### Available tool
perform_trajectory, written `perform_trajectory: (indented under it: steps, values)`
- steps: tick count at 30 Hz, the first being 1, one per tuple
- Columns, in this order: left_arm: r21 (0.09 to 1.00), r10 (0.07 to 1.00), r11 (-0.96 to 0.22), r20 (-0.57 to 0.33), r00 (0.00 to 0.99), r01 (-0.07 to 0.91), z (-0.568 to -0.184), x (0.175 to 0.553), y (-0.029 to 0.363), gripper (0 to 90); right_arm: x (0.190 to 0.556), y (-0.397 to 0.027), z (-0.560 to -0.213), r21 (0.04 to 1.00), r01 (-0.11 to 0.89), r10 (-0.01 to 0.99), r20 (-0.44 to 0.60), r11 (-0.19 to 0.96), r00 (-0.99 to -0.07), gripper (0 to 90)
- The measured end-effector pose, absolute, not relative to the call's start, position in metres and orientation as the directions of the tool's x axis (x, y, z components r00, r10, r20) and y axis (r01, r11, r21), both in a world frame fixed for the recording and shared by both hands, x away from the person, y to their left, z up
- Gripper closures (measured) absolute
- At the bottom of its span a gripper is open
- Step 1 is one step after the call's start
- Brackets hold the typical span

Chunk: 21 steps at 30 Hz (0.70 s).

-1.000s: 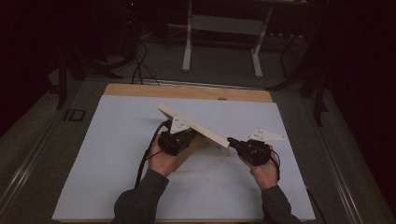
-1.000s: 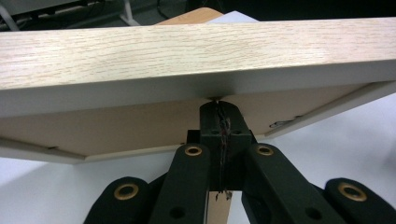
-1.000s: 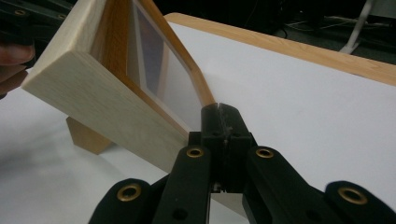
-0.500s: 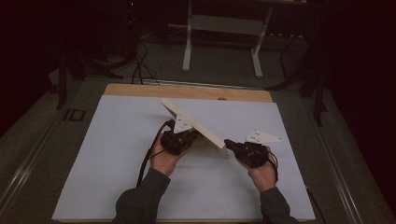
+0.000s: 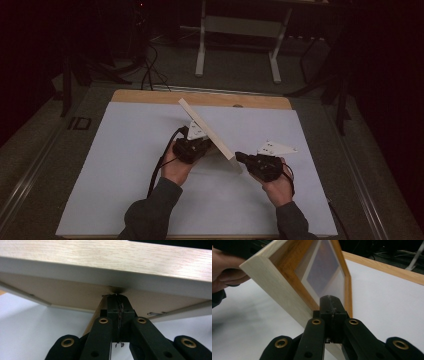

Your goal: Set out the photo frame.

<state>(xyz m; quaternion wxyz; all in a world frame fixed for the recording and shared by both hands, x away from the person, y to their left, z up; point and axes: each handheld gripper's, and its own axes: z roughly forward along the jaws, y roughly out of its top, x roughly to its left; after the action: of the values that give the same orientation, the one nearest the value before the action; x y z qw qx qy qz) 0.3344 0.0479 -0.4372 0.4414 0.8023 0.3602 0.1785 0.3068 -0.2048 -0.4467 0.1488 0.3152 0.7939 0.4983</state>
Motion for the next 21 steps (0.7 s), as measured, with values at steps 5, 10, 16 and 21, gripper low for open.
perform_trajectory:
  steps: [5,10,16,21]
  values:
    - [0.834,0.732,-0.347,-0.045,0.679,0.429,-0.438,0.338,0.047,90.0,0.305,-0.200,-0.446,0.883,0.343,0.634,0.070,0.320,-0.770,90.0]
    - [0.828,0.721,-0.365,-0.038,0.692,0.426,-0.440,0.340,0.044,90.0,0.304,-0.196,-0.446,0.882,0.337,0.625,0.063,0.330,-0.778,90.0]
    - [0.825,0.708,-0.378,-0.035,0.706,0.420,-0.439,0.345,0.043,90.0,0.302,-0.191,-0.445,0.881,0.331,0.613,0.059,0.340,-0.788,90.0]
    - [0.825,0.700,-0.377,-0.044,0.712,0.421,-0.439,0.348,0.042,90.0,0.302,-0.186,-0.445,0.880,0.328,0.605,0.059,0.344,-0.794,90.0]
